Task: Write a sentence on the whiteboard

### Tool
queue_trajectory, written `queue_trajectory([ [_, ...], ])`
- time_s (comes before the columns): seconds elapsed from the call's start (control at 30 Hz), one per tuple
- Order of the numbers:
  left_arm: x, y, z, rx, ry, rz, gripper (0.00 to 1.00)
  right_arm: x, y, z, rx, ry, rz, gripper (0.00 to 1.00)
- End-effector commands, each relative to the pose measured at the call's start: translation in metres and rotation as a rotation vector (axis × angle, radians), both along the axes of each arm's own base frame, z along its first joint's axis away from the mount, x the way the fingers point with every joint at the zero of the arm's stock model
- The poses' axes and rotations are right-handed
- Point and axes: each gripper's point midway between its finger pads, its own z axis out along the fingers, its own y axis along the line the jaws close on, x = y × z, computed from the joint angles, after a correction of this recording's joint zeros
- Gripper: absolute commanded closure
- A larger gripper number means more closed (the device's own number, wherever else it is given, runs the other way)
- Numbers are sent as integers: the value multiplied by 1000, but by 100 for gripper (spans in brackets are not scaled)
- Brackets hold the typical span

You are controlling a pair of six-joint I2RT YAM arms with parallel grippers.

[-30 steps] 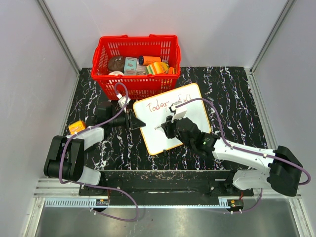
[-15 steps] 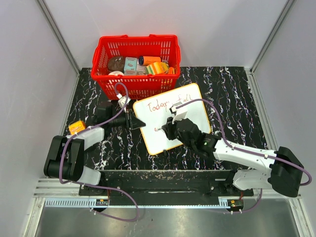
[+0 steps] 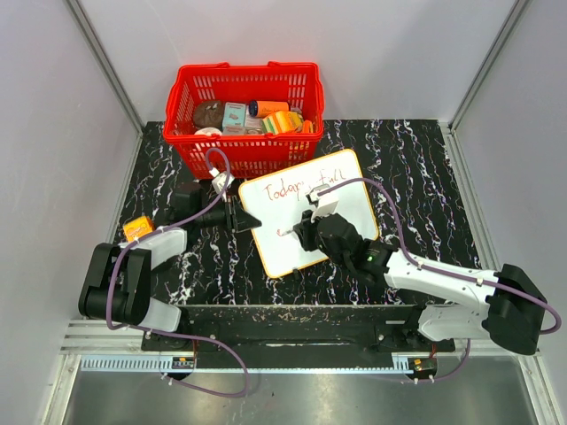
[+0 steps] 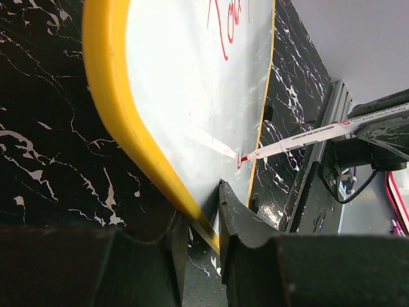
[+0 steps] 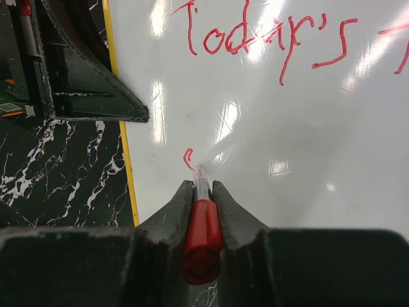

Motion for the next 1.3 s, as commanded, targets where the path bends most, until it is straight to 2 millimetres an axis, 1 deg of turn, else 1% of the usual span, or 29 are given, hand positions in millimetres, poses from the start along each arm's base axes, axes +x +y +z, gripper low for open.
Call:
queue_trajectory([
  [0.0, 4, 2, -18, 98, -61, 12, 100, 14, -6, 20, 15, -57, -84, 100],
  [0.3, 4, 2, -18, 97, -60, 12, 100, 19, 6, 33, 41, -79, -66, 100],
  [0.6, 4, 2, -18, 98, -62, 12, 100, 12, 19, 30, 75, -45, -5, 100],
  [0.67, 4, 2, -18, 98, -62, 10, 100, 11, 17, 31, 80, -47, -6, 100],
  [0.77, 4, 2, -18, 98, -60, 12, 100, 9, 12, 40, 106, -68, -14, 100],
  [0.87, 3, 2, -19, 98, -59, 10, 100, 8, -1, 52, 135, -99, -44, 100],
  [0.93, 4, 3, -19, 98, -59, 12, 100, 10, -7, 54, 133, -115, -69, 100],
  [0.97, 3, 2, -19, 97, -59, 9, 100, 12, -12, 54, 127, -125, -91, 100],
  [1.07, 4, 2, -18, 97, -60, 10, 100, 17, -18, 54, 108, -137, -128, 100],
  [1.27, 4, 3, -19, 99, -59, 13, 100, 24, -16, 52, 77, -150, -152, 100],
])
